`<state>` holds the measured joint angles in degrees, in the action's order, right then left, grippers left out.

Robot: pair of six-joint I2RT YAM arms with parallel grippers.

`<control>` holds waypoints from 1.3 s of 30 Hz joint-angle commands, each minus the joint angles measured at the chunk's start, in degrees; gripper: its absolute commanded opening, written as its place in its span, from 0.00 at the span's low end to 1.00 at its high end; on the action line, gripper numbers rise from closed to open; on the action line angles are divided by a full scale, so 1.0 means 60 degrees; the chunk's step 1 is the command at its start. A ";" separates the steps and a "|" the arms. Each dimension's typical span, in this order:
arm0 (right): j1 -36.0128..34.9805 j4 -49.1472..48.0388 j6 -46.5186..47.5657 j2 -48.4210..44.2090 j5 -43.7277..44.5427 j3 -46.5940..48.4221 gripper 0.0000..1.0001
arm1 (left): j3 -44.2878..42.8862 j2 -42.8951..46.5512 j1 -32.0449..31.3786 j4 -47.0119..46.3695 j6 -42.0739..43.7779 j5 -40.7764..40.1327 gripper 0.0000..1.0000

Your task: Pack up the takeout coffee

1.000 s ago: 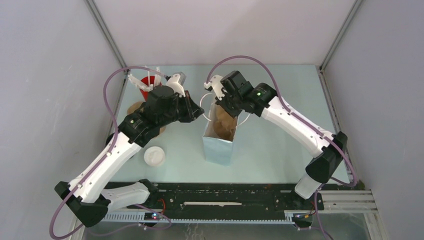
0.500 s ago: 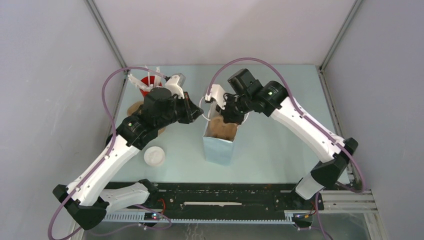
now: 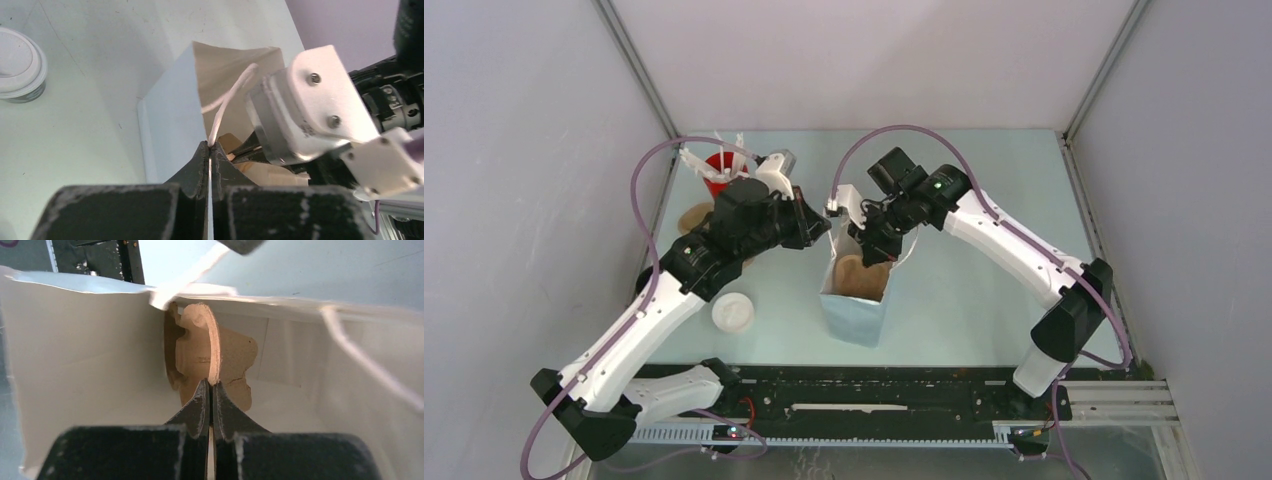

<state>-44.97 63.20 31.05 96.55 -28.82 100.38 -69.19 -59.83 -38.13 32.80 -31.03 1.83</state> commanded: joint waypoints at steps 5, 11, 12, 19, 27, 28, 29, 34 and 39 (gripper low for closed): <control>-0.0139 -0.1159 -0.0130 -0.0268 0.0869 -0.1157 0.00 | 0.0458 0.0454 0.0000 -0.0393 -0.0027 -0.0283 0.00; -0.0100 -0.1828 -0.0568 -0.0608 0.1526 -0.1444 0.32 | 0.0544 0.0480 0.0006 -0.0396 -0.0072 -0.0275 0.00; -0.0145 -0.2095 -0.0768 -0.0748 0.2048 -0.1450 0.40 | 0.0545 0.0486 0.0000 -0.0397 -0.0075 -0.0275 0.00; -0.1260 -0.3409 -0.1783 -0.1744 0.7097 -0.0973 0.84 | 0.0607 0.0486 0.0001 -0.0368 -0.0151 -0.0262 0.00; -0.1581 -0.2099 -0.5060 -0.2206 0.9121 0.0515 0.99 | 0.0591 0.0441 0.0004 -0.0311 -0.0333 0.0192 0.00; -0.1654 -0.1906 -0.5516 -0.2286 0.9197 0.0647 1.00 | 0.0597 0.0438 0.0002 -0.0317 -0.0402 0.0216 0.00; -0.1707 -0.1698 -0.5995 -0.2344 0.9271 0.0822 1.00 | 0.0583 0.0438 0.0007 -0.0324 -0.0466 0.0237 0.00; -0.1628 0.0127 -0.8472 -0.2545 0.9755 0.1905 1.00 | 0.0291 0.0326 0.0002 -0.0186 -0.0522 0.0232 0.00; -0.1689 0.1869 -1.0399 -0.2718 1.0004 0.2014 1.00 | 0.0115 0.0211 0.0010 -0.0058 -0.0635 0.0166 0.00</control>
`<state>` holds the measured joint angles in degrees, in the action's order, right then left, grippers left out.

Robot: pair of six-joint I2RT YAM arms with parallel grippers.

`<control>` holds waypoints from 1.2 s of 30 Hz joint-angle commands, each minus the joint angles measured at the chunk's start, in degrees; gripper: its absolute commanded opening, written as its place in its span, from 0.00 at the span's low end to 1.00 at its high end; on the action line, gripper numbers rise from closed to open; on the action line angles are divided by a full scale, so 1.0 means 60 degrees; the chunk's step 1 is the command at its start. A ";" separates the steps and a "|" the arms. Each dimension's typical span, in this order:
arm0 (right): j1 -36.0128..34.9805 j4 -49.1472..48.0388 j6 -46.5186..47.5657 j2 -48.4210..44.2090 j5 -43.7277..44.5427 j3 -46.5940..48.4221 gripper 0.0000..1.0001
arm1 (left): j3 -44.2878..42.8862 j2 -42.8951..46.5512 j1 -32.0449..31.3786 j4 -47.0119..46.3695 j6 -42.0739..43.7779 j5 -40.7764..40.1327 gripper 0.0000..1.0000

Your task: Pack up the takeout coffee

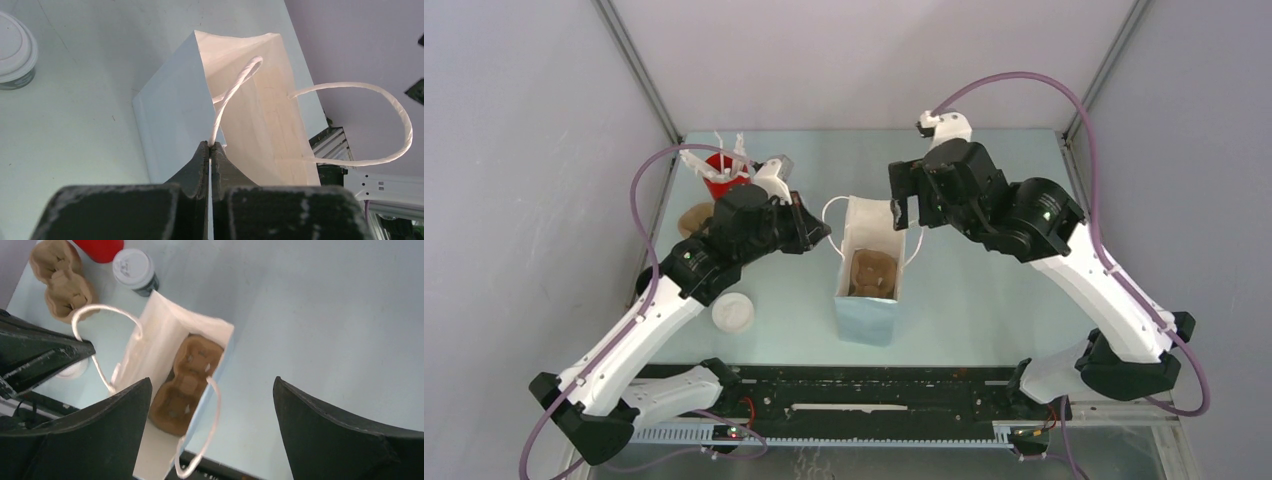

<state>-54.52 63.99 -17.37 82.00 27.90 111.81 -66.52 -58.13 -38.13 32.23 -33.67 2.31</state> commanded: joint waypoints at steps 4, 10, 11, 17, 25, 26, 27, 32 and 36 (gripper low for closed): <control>-0.0109 0.1289 -0.2427 -0.0836 0.0404 -0.0859 1.00 | -0.0536 -0.0226 0.0008 0.0150 -0.0262 0.0176 0.00; 0.0169 0.0345 -0.2790 -0.1448 -0.0277 -0.2189 0.77 | -0.0873 -0.0449 0.0010 0.0243 -0.0440 0.0021 0.00; 0.0112 0.0171 -0.2967 -0.1517 -0.0287 -0.2399 0.75 | -0.0904 -0.0461 0.0006 0.0243 -0.0482 0.0001 0.00; 0.0167 -0.0988 -0.3005 -0.1713 -0.0073 -0.3027 0.24 | -0.0922 -0.0671 -0.0002 -0.0208 -0.1144 0.0323 0.00; 0.2714 -0.2697 0.0050 -0.1764 -0.2302 -0.2699 0.00 | -0.1250 -0.1388 -0.0054 -0.1061 -0.1918 0.1084 0.01; 0.3147 -0.2978 0.0252 -0.1822 -0.3179 -0.2873 0.00 | -0.1332 -0.1463 -0.0047 -0.1064 -0.1907 0.1143 0.02; 0.3679 -0.3264 0.0425 -0.1862 -0.4261 -0.3078 0.00 | -0.1402 -0.1507 -0.0065 -0.1065 -0.1871 0.1200 0.06; 0.5790 -0.3588 0.0876 -0.1838 -0.7213 -0.3910 0.00 | -0.1727 -0.1627 -0.0117 -0.1057 -0.1605 0.1669 0.37; 0.6984 -0.3323 0.1492 -0.1596 -0.9103 -0.4026 0.00 | -0.1743 -0.1466 -0.0161 -0.1039 -0.1438 0.1869 0.57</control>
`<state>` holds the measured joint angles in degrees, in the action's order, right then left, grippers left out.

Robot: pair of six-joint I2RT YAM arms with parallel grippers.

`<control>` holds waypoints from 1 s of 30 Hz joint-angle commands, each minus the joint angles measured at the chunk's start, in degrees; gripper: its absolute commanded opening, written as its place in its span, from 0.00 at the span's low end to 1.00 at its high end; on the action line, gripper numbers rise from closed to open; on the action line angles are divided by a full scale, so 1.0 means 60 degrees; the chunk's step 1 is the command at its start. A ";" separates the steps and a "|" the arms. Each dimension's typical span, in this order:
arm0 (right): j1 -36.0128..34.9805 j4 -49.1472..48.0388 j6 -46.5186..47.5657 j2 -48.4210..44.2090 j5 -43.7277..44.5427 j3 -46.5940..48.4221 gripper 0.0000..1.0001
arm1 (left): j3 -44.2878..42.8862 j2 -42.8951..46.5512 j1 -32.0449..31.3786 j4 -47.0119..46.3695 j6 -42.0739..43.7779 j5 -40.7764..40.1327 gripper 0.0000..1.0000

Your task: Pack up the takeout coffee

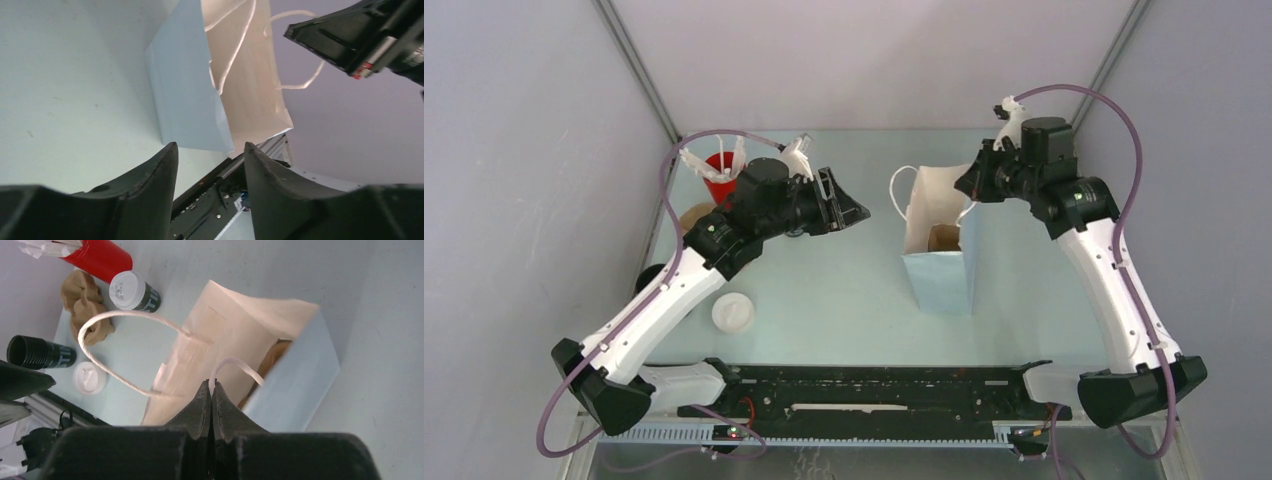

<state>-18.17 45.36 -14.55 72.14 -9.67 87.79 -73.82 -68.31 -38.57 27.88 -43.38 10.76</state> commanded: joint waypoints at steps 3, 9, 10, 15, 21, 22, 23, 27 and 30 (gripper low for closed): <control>0.1580 0.0120 0.1541 0.0189 -0.4073 0.0125 0.00 | -0.0574 0.0364 -0.0082 0.0001 0.0457 0.0365 0.64; 0.1727 0.2053 0.1263 0.0217 -0.1561 0.1223 0.32 | -0.0776 0.0354 -0.0091 0.0498 0.0857 0.0244 0.74; 0.1641 0.2496 0.1083 0.0189 -0.0729 0.1543 0.42 | -0.0781 0.0390 -0.0089 0.0528 0.0901 0.0211 0.75; 0.1127 0.4117 0.0536 -0.0155 0.2272 0.2619 0.75 | -0.0796 0.0644 -0.0089 0.1042 0.1325 -0.0295 0.86; 0.0307 0.5450 0.0158 -0.0330 0.3255 0.3917 0.84 | -0.0845 0.1265 -0.0085 0.1922 0.1896 -0.1336 0.93; -0.0142 0.5643 0.0094 -0.0308 0.3608 0.4212 0.85 | -0.0848 0.1430 -0.0077 0.2100 0.1979 -0.1570 0.93; -0.0574 0.5816 -0.0011 -0.0274 0.3899 0.4511 0.85 | -0.0839 0.1668 -0.0069 0.2319 0.2041 -0.1914 0.94; -0.2239 0.6539 -0.0626 0.0017 0.5042 0.5811 0.86 | -0.0829 0.2597 -0.0063 0.2996 0.2239 -0.3233 0.97; -0.3867 0.6627 -0.1112 0.0288 0.5899 0.6446 0.86 | -0.0809 0.3410 -0.0065 0.3452 0.2292 -0.4012 0.99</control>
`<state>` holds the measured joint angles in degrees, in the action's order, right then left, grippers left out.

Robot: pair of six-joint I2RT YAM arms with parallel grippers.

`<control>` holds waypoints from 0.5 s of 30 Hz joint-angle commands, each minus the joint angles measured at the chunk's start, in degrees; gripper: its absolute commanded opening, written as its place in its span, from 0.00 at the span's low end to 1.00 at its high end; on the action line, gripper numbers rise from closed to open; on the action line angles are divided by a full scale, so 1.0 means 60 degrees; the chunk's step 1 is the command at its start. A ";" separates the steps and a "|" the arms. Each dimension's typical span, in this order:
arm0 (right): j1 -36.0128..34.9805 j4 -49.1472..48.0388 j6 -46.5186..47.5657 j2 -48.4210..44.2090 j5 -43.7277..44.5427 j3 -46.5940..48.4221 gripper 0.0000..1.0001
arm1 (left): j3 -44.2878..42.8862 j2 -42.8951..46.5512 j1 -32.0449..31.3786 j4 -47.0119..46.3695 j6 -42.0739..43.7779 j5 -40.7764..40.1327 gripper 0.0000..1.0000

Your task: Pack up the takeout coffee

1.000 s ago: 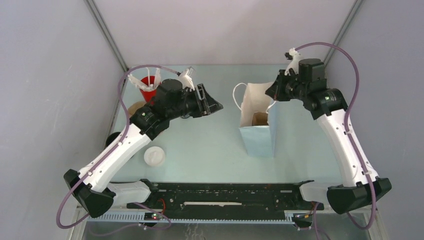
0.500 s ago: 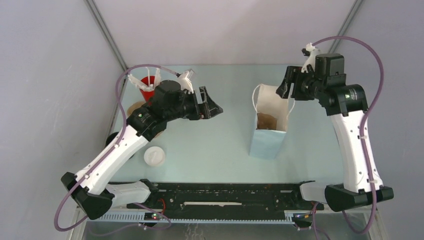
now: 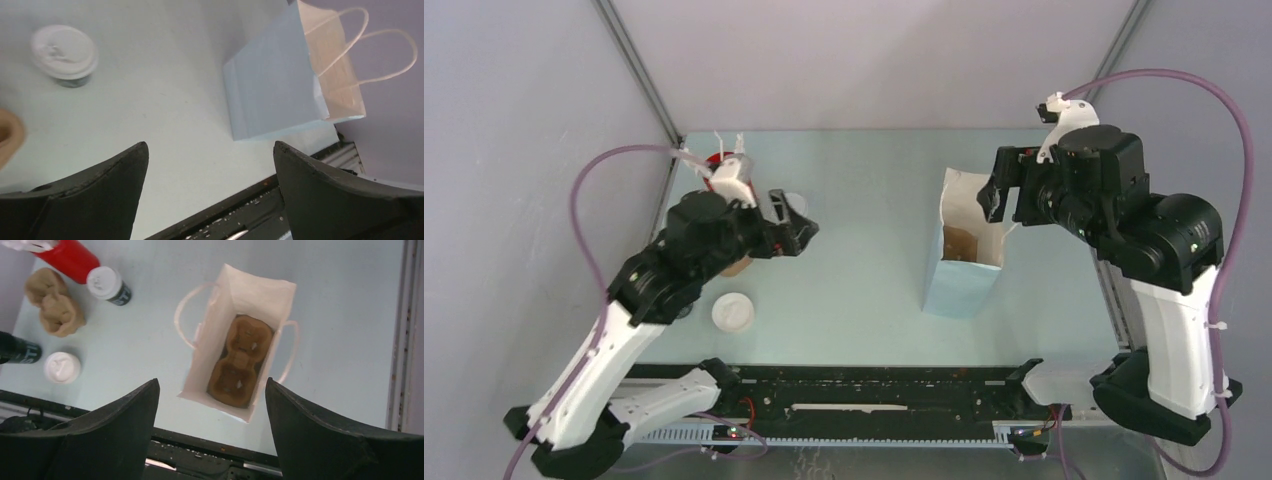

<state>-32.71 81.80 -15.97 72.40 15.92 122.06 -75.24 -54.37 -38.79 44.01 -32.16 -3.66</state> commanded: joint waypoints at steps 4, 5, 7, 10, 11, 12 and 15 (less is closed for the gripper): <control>-0.3665 -0.1111 -0.0836 0.0440 0.1815 0.0040 0.85 | -0.0587 0.2074 -0.0031 0.1299 0.0410 -0.2342 1.00; -0.4274 -0.1625 -0.0772 0.0624 0.1665 -0.0250 0.85 | -0.0590 0.2307 -0.0026 0.1429 0.0413 -0.2480 1.00; -0.4888 -0.2529 -0.0669 0.1149 0.1266 -0.0574 0.85 | -0.0608 0.2770 -0.0030 0.1679 0.0379 -0.2823 1.00; -0.5327 -0.3691 -0.0694 0.2278 0.0444 -0.0878 0.85 | -0.0635 0.3492 -0.0034 0.1992 0.0352 -0.3221 1.00; -0.5437 -0.4090 -0.0710 0.2681 0.0310 -0.0989 0.84 | -0.0648 0.3694 -0.0034 0.2102 0.0375 -0.3291 1.00; -0.5504 -0.4589 -0.0708 0.3054 0.0123 -0.1146 0.84 | -0.0708 0.3850 -0.0033 0.2264 0.0403 -0.3313 1.00; -0.5535 -0.6116 -0.0783 0.4204 0.0149 -0.1563 0.84 | -0.0932 0.4228 -0.0037 0.2805 0.0481 -0.3248 1.00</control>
<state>-64.95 58.24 -19.44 90.59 18.72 115.59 -78.00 -30.92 -38.79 56.45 -30.89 -20.69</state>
